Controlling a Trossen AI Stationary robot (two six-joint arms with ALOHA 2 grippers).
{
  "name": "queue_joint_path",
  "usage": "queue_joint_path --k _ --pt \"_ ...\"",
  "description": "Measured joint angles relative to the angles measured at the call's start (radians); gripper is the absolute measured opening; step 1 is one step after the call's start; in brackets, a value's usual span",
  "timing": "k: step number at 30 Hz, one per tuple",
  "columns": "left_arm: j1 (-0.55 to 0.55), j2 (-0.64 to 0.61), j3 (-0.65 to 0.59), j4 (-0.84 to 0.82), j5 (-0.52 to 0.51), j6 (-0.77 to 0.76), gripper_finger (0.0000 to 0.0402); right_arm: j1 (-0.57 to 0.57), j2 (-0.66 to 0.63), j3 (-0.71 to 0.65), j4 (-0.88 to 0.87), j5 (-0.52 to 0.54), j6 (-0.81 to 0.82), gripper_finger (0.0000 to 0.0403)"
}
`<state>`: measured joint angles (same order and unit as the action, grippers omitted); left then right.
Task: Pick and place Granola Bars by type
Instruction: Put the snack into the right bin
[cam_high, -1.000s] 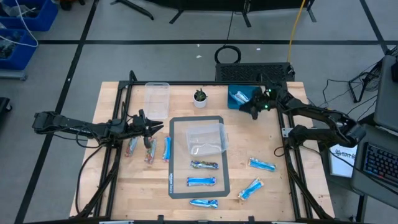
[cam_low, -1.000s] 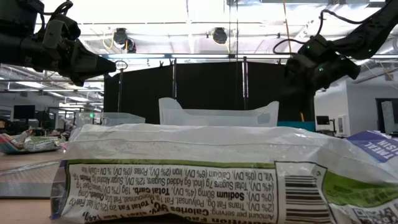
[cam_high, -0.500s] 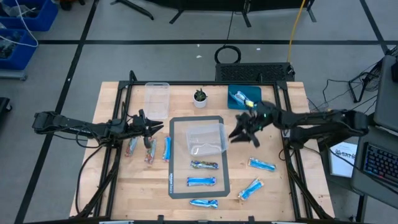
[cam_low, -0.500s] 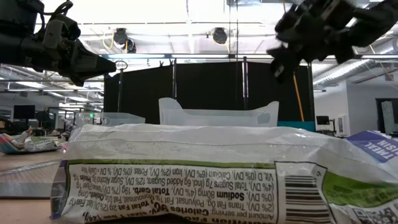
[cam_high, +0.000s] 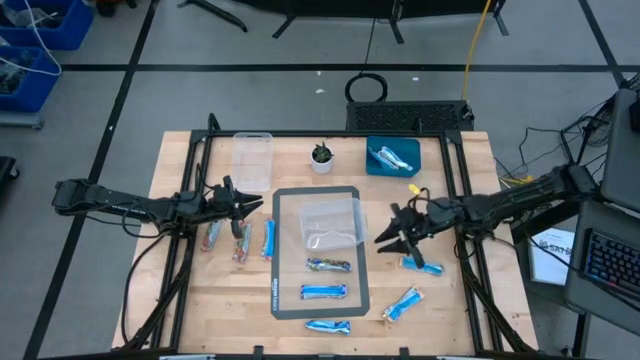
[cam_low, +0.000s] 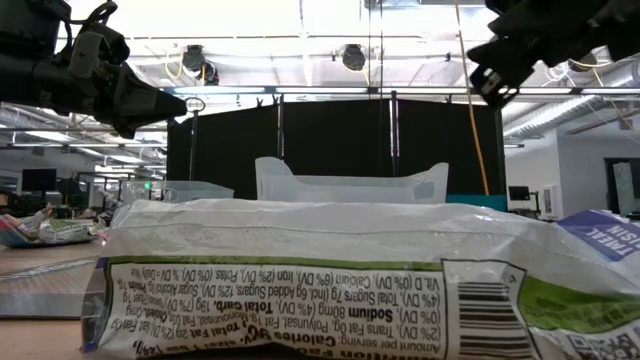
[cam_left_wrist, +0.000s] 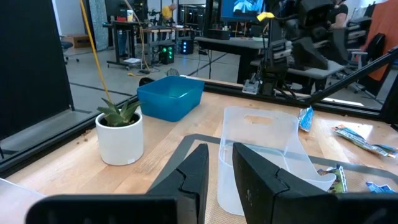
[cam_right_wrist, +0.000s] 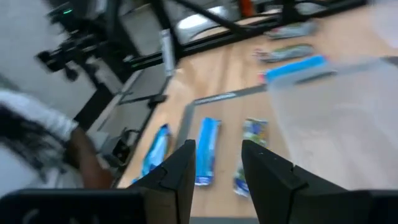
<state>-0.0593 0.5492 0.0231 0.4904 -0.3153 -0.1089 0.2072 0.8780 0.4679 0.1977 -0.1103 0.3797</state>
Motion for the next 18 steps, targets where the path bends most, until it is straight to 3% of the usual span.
queue_joint_path --k 5,10,14,18 --pt "0.000 0.000 0.000 0.000 0.000 0.000 0.0079 -0.001 -0.167 0.035 -0.291 0.113 0.072 0.0121" --pt "0.000 0.000 0.000 0.000 0.000 0.000 0.0079 0.018 -0.204 0.148 -0.731 0.191 0.186 0.0108" --pt "0.000 0.000 0.000 0.000 0.000 0.000 0.0079 0.051 -0.171 0.169 -0.897 0.153 0.303 0.0083" --pt "0.000 0.000 0.000 0.000 0.000 0.000 0.0079 0.106 -0.111 0.169 -0.939 0.082 0.412 0.0061"
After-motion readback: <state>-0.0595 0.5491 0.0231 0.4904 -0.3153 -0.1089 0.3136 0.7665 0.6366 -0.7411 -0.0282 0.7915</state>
